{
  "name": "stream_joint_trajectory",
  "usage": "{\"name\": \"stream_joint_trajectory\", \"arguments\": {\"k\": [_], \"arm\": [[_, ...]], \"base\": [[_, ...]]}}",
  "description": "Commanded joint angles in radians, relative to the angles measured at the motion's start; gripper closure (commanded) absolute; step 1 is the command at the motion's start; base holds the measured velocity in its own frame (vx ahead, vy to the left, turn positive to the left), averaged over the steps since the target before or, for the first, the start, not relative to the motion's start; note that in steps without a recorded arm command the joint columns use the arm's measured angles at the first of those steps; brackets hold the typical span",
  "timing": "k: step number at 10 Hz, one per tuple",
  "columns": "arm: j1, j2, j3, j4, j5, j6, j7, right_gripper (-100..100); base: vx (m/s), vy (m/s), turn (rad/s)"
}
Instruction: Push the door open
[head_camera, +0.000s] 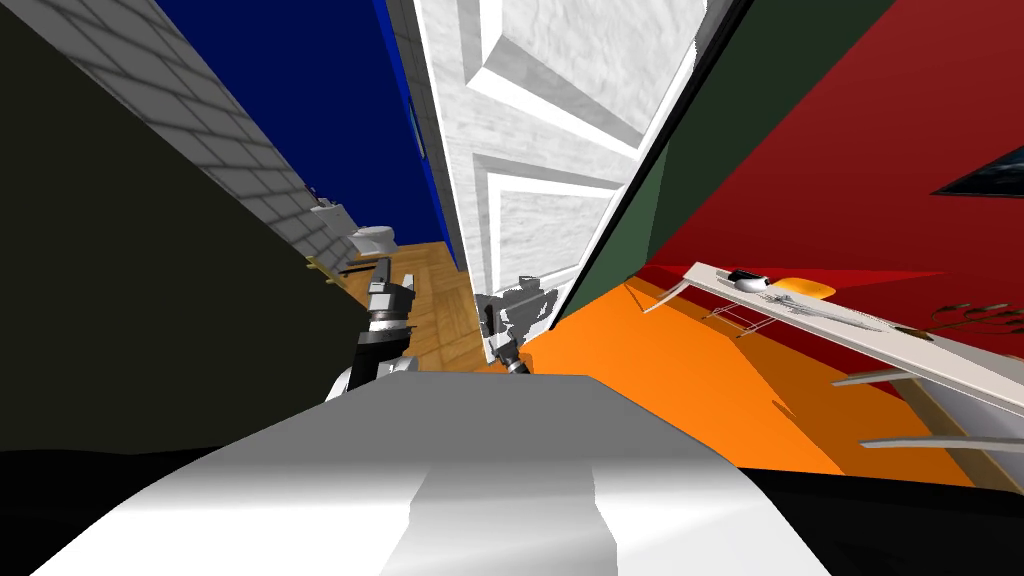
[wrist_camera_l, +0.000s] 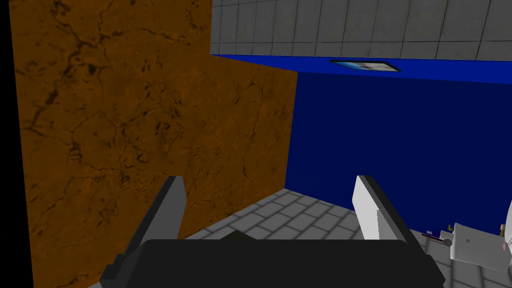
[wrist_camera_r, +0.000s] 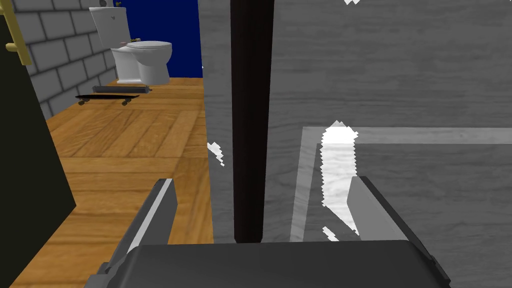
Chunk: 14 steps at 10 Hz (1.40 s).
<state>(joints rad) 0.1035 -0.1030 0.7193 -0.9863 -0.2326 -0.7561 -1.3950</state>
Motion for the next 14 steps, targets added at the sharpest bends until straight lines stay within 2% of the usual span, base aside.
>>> {"name": "stream_joint_trajectory", "arguments": {"k": [1,4,6,7,12,14], "arm": [[0.0,0.0,-0.003,0.009,-0.001,-0.009,-0.001,-100],[0.0,0.0,-0.007,0.027,-0.004,-0.026,-0.003,-100],[-0.001,0.001,-0.008,0.029,-0.004,-0.027,-0.003,-100],[-0.001,0.001,-0.008,0.029,-0.004,-0.027,-0.003,100],[-0.001,0.001,-0.008,0.029,-0.004,-0.027,-0.003,100],[-0.008,0.004,-0.033,0.035,-0.015,-0.023,0.006,100]], "base": [[0.2,0.128,0.033],[0.188,0.124,0.03],[0.12,0.075,0.008],[-0.009,-0.006,-0.001],[-0.007,-0.004,0.006],[0.097,0.087,-0.034]]}}
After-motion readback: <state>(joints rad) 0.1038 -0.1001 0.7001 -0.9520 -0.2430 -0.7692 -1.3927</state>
